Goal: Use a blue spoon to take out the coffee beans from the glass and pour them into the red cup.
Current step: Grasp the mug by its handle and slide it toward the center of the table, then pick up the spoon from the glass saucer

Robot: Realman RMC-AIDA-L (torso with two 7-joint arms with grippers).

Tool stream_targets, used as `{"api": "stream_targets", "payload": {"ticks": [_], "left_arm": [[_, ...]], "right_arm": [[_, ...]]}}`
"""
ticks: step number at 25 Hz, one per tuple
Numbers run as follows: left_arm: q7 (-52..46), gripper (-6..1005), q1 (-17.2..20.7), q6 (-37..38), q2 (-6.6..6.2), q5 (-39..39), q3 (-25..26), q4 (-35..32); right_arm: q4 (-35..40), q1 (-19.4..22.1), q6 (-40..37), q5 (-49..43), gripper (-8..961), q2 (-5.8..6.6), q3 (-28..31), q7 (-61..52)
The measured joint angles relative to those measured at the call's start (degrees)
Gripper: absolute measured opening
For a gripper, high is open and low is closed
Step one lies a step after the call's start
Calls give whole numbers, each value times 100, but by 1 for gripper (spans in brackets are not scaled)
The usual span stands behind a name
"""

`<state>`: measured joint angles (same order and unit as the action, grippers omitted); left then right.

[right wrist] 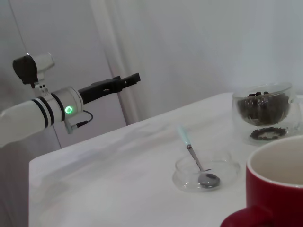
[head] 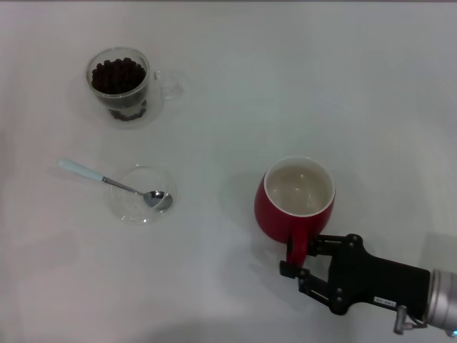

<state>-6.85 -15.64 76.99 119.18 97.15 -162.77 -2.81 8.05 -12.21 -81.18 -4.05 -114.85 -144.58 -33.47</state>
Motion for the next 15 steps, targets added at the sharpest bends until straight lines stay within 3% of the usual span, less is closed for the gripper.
{"api": "stream_targets", "payload": {"ticks": [3, 8, 15], "left_arm": [[-1, 893, 0, 13, -1, -108, 0, 0], [-19, 892, 0, 45, -1, -232, 0, -24], [-242, 893, 184, 295, -3, -511, -2, -547]], "right_arm": [[-279, -11, -335, 4, 379, 5, 1, -17], [-759, -54, -851, 16, 375, 19, 13, -105], [-1496, -97, -1435, 625, 375, 238, 32, -208]]}}
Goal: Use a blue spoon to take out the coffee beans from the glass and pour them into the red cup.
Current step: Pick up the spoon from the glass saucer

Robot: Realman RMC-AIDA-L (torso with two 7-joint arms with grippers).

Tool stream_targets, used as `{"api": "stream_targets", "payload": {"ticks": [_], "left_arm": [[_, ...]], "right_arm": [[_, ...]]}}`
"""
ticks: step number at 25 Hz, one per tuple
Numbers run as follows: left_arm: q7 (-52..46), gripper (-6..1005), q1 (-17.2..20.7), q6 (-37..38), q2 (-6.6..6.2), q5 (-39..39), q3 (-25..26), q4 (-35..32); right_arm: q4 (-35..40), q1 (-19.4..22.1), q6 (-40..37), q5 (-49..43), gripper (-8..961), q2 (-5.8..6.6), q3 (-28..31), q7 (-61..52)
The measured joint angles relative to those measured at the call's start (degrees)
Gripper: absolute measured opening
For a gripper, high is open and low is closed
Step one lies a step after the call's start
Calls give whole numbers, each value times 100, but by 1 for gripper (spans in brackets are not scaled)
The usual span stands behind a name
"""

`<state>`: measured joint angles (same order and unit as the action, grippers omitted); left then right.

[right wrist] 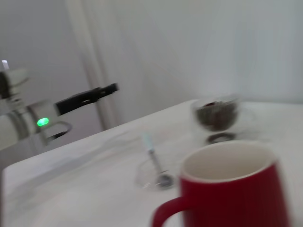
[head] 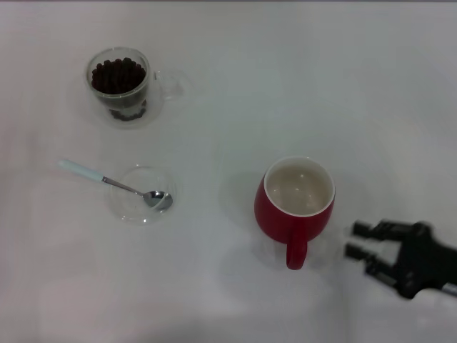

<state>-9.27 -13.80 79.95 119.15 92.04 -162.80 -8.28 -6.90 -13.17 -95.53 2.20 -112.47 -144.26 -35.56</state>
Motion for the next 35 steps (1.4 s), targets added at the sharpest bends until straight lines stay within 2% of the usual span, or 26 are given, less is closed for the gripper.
{"api": "stream_targets", "payload": {"ticks": [3, 7, 13, 17, 25, 30, 35], "left_arm": [[-824, 893, 158, 258, 2, -733, -6, -146], [-2517, 893, 256, 449, -14, -1599, -6, -133], [-5078, 892, 311, 511, -37, -2389, -6, 58], [-6029, 892, 276, 441, -28, -2802, -6, 188], [-6956, 890, 239, -36, -22, -3403, -7, 232], [-7046, 889, 204, -205, -19, -3584, -6, 241], [-7169, 888, 14, -435, -16, -3903, -6, 254]], "right_arm": [[-259, -13, -245, 327, 375, 45, 4, -11], [-568, -33, -604, 819, 375, 132, 4, -13], [-687, -136, -733, 1116, 375, 206, -2, -8], [-734, -273, -738, 1160, 375, 203, -5, -3], [-739, -414, -754, 1167, 375, 195, -6, -11], [-742, -391, -802, 1169, 375, 194, -6, -13], [-743, -368, -856, 1169, 375, 172, -5, -13]]}}
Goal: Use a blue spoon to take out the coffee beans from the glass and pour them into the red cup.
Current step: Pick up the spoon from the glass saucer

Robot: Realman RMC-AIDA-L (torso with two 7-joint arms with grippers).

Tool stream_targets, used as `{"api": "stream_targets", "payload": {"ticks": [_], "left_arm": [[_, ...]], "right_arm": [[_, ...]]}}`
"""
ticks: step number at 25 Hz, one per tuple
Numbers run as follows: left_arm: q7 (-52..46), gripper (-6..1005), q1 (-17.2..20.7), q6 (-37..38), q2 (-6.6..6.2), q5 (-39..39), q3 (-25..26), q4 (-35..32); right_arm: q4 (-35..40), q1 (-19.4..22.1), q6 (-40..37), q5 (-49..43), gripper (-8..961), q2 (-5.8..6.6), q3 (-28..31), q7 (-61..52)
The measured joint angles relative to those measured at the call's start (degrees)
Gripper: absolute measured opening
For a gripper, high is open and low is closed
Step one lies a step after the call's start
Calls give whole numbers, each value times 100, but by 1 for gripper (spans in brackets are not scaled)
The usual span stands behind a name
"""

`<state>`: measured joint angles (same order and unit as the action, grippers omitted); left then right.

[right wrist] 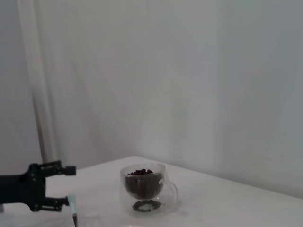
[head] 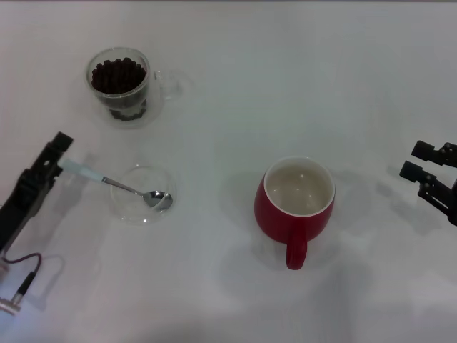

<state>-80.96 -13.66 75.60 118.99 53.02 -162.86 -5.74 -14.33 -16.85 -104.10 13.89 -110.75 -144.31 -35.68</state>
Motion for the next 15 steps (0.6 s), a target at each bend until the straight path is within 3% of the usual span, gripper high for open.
{"api": "stream_targets", "payload": {"ticks": [15], "left_arm": [[99, 862, -230, -231, 13, -345, 4, -34]], "right_arm": [[1, 6, -41, 1, 375, -7, 0, -7]]}}
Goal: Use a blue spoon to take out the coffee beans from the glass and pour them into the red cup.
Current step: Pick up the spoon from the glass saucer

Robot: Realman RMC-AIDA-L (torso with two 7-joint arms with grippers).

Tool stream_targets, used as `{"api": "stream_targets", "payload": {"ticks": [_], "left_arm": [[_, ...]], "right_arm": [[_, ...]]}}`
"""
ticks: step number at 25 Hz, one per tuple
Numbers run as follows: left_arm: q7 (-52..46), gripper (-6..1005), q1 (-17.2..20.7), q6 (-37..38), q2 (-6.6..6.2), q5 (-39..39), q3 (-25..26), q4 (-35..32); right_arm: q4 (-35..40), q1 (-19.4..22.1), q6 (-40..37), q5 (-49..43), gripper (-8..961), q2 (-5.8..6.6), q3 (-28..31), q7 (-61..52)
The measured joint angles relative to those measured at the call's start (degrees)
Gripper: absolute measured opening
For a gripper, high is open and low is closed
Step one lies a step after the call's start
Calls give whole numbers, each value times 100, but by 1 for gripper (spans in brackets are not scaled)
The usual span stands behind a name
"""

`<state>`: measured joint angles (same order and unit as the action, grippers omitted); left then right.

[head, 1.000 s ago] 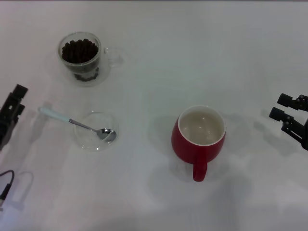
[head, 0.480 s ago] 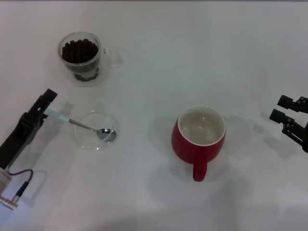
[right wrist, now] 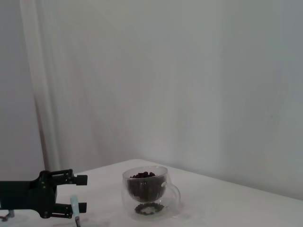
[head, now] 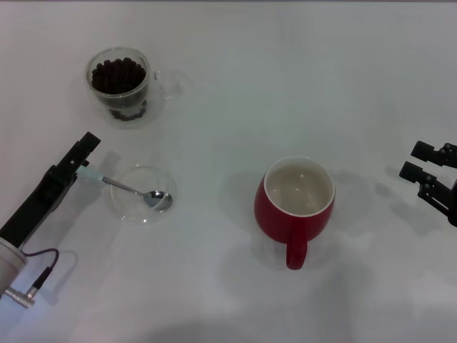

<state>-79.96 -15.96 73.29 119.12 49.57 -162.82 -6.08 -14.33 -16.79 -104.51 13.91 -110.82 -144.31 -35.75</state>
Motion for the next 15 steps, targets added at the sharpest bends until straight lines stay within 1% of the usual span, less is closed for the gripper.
{"api": "stream_targets", "payload": {"ticks": [3, 14, 15], "left_arm": [[9, 824, 12, 1, 7, 7, 10, -1], [-2, 619, 10, -31, 6, 14, -7, 36], [-3, 576, 12, -45, 6, 16, -6, 37]], "right_arm": [[0, -8, 0, 5, 375, 0, 2, -9], [2, -29, 36, 69, 375, -5, 9, -37], [4, -32, 36, 69, 375, -7, 9, -37]]}}
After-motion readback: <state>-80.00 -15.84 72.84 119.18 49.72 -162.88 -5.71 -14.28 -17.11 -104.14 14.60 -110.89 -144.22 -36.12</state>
